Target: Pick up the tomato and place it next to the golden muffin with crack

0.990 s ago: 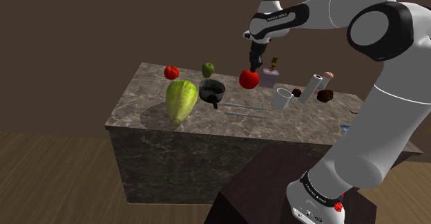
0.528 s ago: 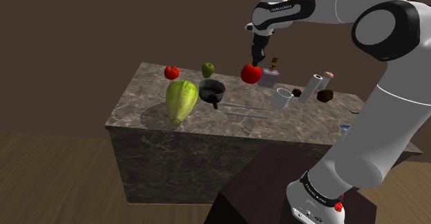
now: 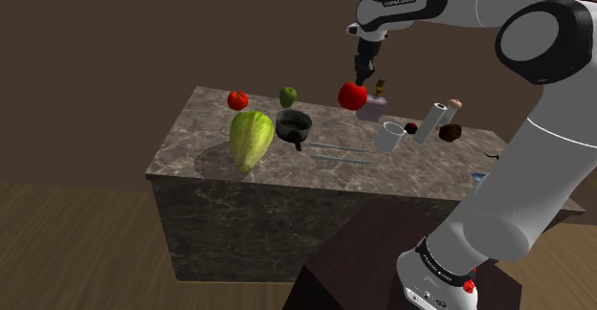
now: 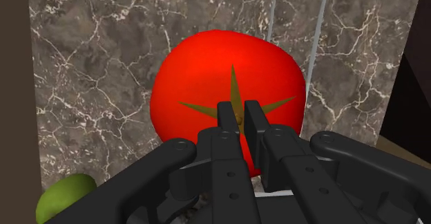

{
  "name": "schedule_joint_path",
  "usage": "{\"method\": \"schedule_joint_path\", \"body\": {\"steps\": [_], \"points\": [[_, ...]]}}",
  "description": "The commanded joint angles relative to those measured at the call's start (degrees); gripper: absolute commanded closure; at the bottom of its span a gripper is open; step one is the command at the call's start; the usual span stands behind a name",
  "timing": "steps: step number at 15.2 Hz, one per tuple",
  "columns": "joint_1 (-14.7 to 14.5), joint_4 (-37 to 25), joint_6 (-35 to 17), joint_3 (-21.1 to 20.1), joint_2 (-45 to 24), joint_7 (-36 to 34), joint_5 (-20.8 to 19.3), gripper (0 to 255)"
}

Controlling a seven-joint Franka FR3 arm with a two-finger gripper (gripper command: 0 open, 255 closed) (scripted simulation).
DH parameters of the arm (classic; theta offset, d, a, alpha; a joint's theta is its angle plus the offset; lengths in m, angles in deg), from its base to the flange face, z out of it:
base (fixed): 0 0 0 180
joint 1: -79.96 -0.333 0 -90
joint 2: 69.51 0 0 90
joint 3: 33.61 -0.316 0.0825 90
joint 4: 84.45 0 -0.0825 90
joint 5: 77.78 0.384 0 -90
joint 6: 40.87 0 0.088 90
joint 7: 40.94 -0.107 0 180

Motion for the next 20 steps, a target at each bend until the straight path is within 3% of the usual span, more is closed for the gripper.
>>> {"method": "schedule_joint_path", "body": {"steps": [1,10,20], "points": [[1.1,1.4,-0.4,1.0,1.3,2.0,-0.5,255],[6.9,6.3,-3.2,6.2,5.2,12.3,-1.9,255],[14.2,5.5,-5.2,12.6,3.9,26.4,-0.1,255]]}}
